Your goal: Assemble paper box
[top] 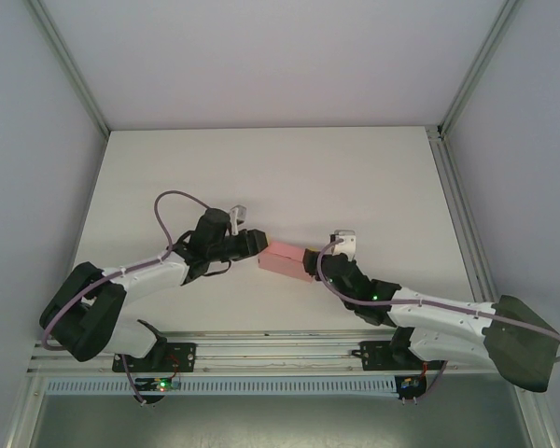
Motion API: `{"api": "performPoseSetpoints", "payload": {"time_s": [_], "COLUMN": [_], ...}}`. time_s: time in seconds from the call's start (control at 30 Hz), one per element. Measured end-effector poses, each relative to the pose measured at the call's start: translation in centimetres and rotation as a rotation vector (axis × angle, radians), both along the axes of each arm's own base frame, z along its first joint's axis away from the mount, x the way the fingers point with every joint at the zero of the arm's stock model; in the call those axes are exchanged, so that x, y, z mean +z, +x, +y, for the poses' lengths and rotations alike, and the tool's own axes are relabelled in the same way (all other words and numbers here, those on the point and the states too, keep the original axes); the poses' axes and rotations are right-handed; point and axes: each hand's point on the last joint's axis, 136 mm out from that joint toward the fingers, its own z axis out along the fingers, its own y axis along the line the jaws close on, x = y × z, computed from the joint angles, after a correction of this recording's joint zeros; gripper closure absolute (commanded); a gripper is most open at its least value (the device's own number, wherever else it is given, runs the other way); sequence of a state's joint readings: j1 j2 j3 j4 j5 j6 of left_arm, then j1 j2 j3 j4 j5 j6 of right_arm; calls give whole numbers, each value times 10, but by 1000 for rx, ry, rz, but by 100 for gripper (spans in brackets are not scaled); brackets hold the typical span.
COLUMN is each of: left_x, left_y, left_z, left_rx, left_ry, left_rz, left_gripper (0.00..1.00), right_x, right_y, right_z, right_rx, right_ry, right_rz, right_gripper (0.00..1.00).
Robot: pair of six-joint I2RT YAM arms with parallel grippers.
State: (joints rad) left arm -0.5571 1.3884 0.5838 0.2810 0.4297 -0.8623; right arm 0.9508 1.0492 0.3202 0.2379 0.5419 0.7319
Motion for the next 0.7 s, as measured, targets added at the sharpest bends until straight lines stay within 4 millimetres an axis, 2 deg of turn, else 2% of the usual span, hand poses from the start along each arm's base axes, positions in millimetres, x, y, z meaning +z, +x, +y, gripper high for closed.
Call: {"api": "performPoseSetpoints", "payload": {"time_s": [0.27, 0.43, 0.7], "left_x": [-2, -5, -7], "left_y": [-6, -5, 1], "left_z": [-2, -3, -4], "left_rx": [-37, -58, -63], "left_ry": [-23, -26, -26], "left_rz": [-78, -146, -199], "left_gripper": [74, 85, 94], "right_x": [-5, -5, -5], "right_y": [-4, -2, 2], "right_z": [1, 4, 8], "right_rx": [10, 21, 37], "right_ry": [139, 145, 187], "right_rz": [-13, -15, -90], "right_gripper": [47, 54, 72]}}
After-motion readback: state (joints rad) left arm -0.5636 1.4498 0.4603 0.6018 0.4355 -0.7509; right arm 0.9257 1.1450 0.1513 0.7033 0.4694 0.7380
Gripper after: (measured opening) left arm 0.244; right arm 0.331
